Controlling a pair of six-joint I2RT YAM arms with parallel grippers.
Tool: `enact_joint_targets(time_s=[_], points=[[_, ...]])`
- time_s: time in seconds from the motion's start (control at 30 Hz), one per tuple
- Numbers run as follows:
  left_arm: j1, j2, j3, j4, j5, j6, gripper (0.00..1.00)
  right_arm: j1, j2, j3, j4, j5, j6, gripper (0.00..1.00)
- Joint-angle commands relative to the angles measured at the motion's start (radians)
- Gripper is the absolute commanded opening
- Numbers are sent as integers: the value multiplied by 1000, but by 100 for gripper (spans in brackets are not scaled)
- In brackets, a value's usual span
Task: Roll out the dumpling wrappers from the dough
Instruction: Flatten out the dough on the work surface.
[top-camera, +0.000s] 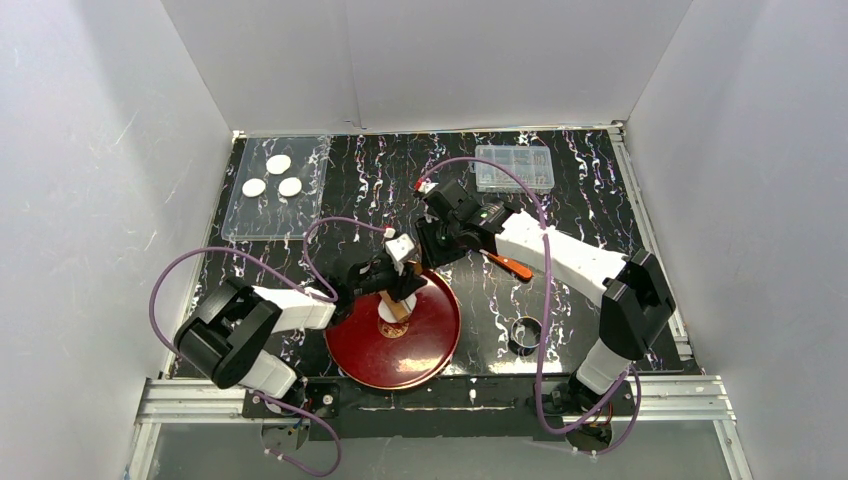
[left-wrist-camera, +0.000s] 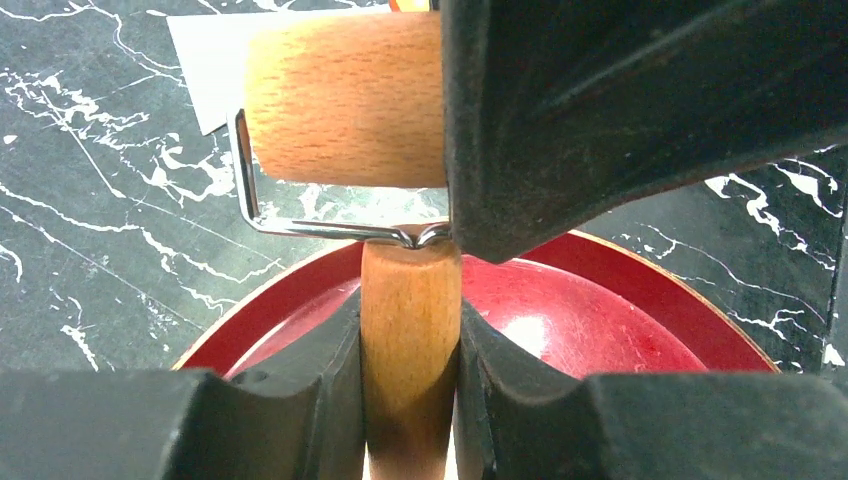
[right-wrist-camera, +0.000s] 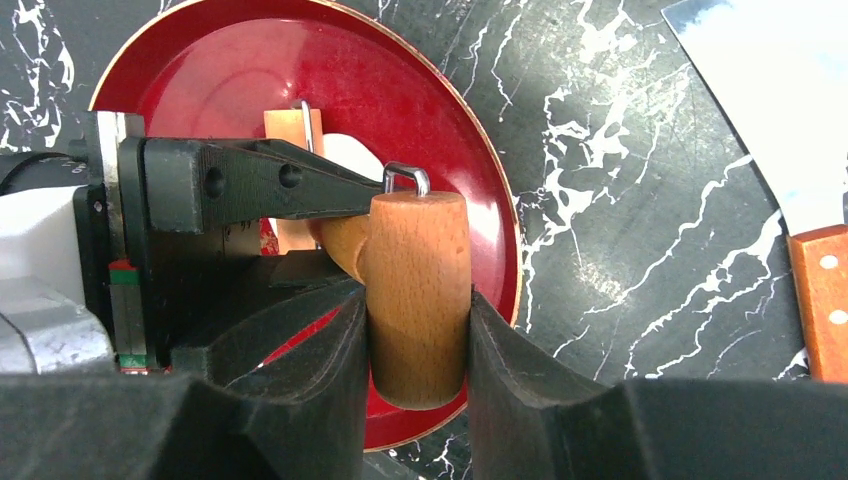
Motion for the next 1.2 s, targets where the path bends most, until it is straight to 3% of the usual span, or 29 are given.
enact_joint_targets(time_s=[0.0,0.33,0.6,0.73,0.87,1.17], points=[[-29,39,22,68,-85,-35,0,71,-48,13,-4,-136,25,1],[-37,11,135,88,-38,-36,0,71,-48,168,-64,-110,-12,1],[-39,-28,149,58,11,-13,0,72,-55,197,-64,-126,-9,1],[-46,66,117,125,-58,-22,0,73,-84,72,17,-87,-26,1],[-63,97,152,173,-53,-20,0,108,-89,78,16,-53,-75,1],[-92,150,60,171,-100,-108,0,130,-95,-43,63,-82,-81,1]])
